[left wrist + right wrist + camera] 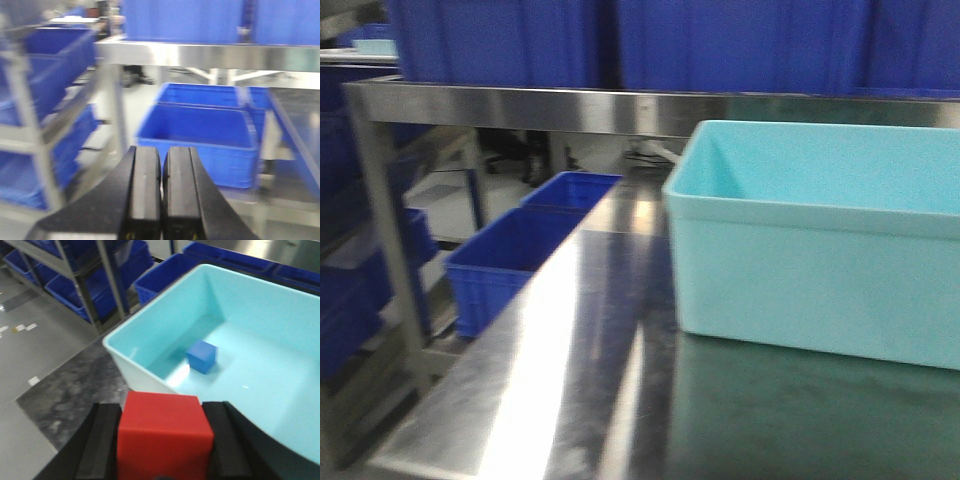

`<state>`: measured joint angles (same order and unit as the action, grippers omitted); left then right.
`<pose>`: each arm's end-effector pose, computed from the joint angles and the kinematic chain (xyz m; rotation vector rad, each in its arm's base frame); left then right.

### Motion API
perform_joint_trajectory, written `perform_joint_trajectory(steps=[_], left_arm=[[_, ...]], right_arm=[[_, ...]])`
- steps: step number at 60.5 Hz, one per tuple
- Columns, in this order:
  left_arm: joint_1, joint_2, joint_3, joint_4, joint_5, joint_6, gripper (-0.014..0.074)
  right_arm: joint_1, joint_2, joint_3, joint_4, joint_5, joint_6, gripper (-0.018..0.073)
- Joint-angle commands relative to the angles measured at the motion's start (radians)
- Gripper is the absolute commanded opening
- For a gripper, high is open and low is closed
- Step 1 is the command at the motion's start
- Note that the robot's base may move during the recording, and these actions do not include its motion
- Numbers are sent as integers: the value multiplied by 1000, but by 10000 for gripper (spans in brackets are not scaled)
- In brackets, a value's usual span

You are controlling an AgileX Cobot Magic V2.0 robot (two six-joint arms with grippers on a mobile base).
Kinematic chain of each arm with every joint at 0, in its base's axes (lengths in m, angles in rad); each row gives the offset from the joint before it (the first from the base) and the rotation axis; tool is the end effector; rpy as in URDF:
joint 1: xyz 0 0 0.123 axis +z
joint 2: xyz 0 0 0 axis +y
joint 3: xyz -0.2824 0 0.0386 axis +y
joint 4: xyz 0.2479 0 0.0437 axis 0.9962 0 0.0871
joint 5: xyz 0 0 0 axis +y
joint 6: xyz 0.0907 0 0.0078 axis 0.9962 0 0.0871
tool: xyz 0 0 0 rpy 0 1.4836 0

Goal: Pick red cube and place on left shelf
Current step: 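Drive the base to the blue crate shelf holding the red cube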

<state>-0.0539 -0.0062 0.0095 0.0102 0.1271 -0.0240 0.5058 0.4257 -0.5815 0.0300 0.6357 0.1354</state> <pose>0.0563 -0.0029 0.1987 0.0313 1.6139 -0.0513 0.0700 0.0406 0.3215 -0.3546 1.9591 0.4513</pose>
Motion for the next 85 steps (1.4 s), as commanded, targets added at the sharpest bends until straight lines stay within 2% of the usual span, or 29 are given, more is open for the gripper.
perform_joint_trajectory(steps=[1,85], left_arm=[[-4,-15,23,-4,-88,-1,102],[-4,-15,23,-4,-88,-1,102]], right_arm=[[2,4,-25,-2,-81,-9,223],[2,4,-25,-2,-80,-9,223]])
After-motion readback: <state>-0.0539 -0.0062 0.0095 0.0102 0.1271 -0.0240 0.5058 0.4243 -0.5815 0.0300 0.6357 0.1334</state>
